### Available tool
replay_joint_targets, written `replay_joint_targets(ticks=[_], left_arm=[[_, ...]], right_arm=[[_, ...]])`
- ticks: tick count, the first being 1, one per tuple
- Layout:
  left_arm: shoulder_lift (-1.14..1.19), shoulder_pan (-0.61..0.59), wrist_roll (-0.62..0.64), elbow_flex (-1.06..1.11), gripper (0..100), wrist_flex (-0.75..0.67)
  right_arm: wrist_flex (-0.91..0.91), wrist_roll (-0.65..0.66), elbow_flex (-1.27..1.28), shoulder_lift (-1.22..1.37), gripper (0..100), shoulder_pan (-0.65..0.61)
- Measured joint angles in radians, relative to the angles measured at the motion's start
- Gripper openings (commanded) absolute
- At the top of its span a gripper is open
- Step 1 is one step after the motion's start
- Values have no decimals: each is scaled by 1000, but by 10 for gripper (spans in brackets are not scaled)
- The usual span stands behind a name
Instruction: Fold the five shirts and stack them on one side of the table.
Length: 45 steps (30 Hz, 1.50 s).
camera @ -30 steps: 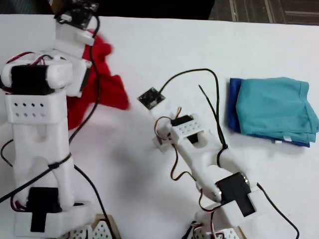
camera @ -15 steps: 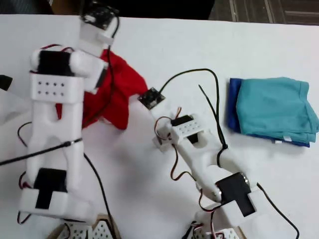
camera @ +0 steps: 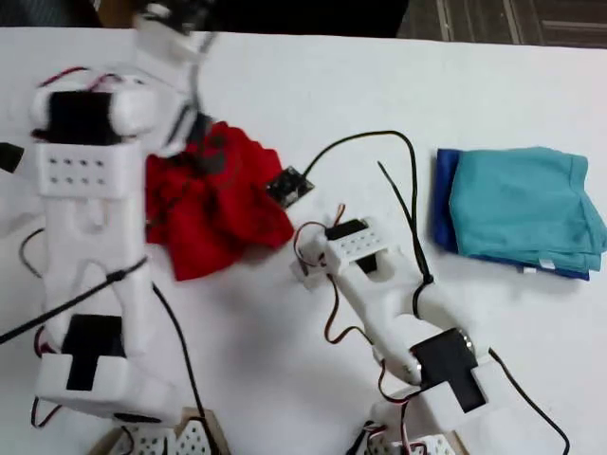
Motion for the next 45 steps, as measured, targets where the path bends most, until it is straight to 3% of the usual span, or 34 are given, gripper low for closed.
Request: replay_joint_targets(ticks=[5, 12, 19, 30, 38, 40, 43, 45], left_arm=[[0, -203, 0, 84, 264, 20], [2, -531, 0, 279, 264, -75], [2, -786, -72, 371, 264, -123], [2, -973, -164, 373, 264, -123], [2, -1033, -173, 373, 264, -124], [2, -1033, -173, 373, 264, -124], [2, -1033, -173, 373, 264, -124], [2, -1023, -173, 373, 264, -124]], right_arm=[[61, 0, -2, -26, 250, -34], [161, 0, 0, -259, 248, -259], [91, 0, -31, -358, 248, -457], [-11, 0, -253, -107, 248, -591], [-34, 0, -479, 262, 241, -512], [2, 0, -542, 338, 181, -470], [84, 0, -623, 390, 2, -416], [121, 0, -658, 393, 43, -373]])
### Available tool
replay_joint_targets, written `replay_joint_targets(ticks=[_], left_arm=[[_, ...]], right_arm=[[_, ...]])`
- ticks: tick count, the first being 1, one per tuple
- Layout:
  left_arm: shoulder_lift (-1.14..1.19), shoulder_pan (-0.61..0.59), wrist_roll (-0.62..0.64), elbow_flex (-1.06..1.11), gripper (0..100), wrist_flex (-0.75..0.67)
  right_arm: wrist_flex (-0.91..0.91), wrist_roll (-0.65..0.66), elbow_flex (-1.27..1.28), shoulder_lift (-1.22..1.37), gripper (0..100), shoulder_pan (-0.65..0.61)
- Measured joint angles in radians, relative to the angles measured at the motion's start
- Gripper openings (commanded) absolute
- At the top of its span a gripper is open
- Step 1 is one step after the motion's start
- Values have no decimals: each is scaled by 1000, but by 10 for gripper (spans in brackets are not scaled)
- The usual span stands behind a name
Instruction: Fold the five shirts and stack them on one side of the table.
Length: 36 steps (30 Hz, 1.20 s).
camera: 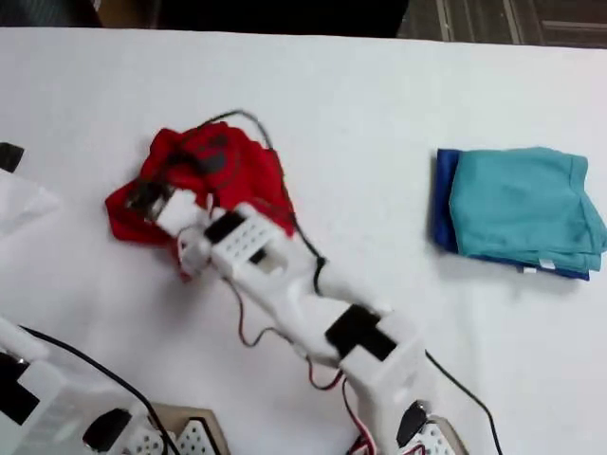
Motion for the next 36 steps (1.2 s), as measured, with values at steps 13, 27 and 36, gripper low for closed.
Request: replay_joint_targets(ticks=[13, 27, 36], left_arm=[[0, 127, 0, 137, 264, 0], [0, 644, 0, 460, 264, -170], [3, 799, -3, 413, 264, -236]], right_arm=[[63, 0, -172, 0, 20, 508], [324, 9, -219, -155, 162, 709], [397, 49, -222, -350, 298, 798]])
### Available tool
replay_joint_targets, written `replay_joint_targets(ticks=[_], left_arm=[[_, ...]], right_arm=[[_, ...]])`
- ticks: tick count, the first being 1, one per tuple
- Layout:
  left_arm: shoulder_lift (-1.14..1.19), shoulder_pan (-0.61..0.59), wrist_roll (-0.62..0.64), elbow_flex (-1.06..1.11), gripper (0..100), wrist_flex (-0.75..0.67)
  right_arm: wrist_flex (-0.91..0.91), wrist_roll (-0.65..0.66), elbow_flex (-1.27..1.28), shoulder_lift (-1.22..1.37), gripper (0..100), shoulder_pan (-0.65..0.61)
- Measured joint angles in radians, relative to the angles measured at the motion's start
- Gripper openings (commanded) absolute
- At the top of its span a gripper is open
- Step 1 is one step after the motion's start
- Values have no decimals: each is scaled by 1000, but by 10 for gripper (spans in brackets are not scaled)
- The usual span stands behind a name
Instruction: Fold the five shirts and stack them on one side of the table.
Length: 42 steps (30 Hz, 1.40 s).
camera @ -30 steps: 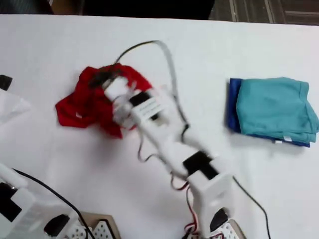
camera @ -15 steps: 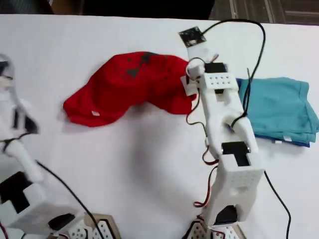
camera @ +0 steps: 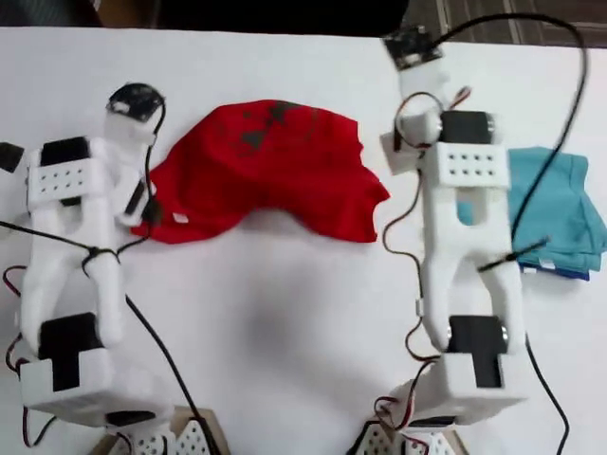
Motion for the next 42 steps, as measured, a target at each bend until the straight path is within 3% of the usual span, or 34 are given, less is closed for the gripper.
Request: replay_joint_targets(ticks=[12, 15, 17, 23, 29, 37, 42], left_arm=[[272, 8, 0, -55, 260, -149], [341, 8, 2, -77, 168, -144], [358, 9, 3, -80, 34, -126], [361, 11, -3, -138, 27, -20], [338, 11, -6, -273, 26, 187], [61, 29, -6, -293, 26, 474], [-97, 29, -37, -140, 26, 505]], right_arm=[[-12, 0, 0, -17, 298, 25], [-12, 0, 0, -17, 298, 23], [-12, 0, 0, -17, 298, 23], [-12, 0, 0, -17, 298, 23], [-12, 0, 0, -17, 298, 23], [-12, 0, 0, -17, 298, -37], [-14, 0, 15, -18, 298, -69]])
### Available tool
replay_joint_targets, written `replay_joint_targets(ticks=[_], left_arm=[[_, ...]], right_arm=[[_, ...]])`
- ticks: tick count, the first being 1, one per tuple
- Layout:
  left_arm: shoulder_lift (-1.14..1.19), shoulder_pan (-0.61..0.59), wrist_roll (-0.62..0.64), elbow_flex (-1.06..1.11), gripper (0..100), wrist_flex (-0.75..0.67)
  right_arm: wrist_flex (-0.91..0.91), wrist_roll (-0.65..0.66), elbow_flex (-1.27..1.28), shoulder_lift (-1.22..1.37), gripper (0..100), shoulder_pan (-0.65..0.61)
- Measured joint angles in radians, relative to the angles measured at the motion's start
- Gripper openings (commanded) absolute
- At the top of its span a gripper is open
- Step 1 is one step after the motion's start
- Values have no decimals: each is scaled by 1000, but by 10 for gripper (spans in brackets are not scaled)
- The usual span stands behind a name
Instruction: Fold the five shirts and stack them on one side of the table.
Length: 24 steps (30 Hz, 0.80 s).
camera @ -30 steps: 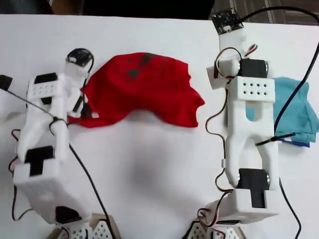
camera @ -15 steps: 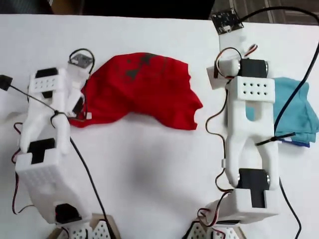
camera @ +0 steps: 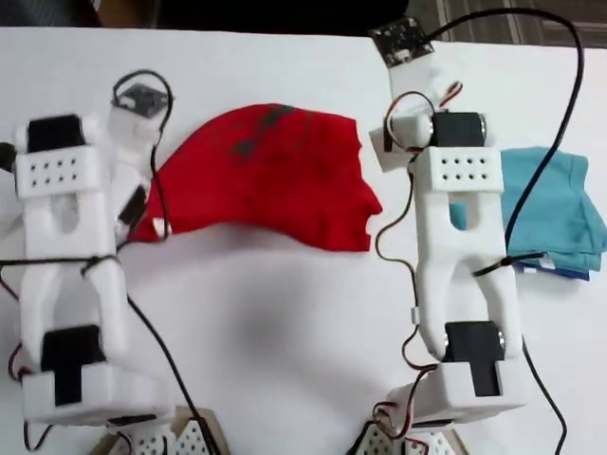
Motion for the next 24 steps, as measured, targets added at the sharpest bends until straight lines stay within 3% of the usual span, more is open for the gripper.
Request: replay_joint_targets(ticks=[6, 9, 13, 20, 24], left_arm=[[-127, -29, -158, 405, 30, -40], [-184, -81, -233, 519, 107, -92], [-255, -149, -290, 509, 260, -104], [-272, -198, -284, 305, 250, -144], [-187, -195, -184, 342, 249, -270]], right_arm=[[-35, 0, 40, 0, 298, -20], [-63, -2, 68, 0, 298, -29], [-100, -2, 132, 0, 298, -81], [-133, 0, 206, 0, 298, -180], [-100, 0, 207, 0, 298, -238]])
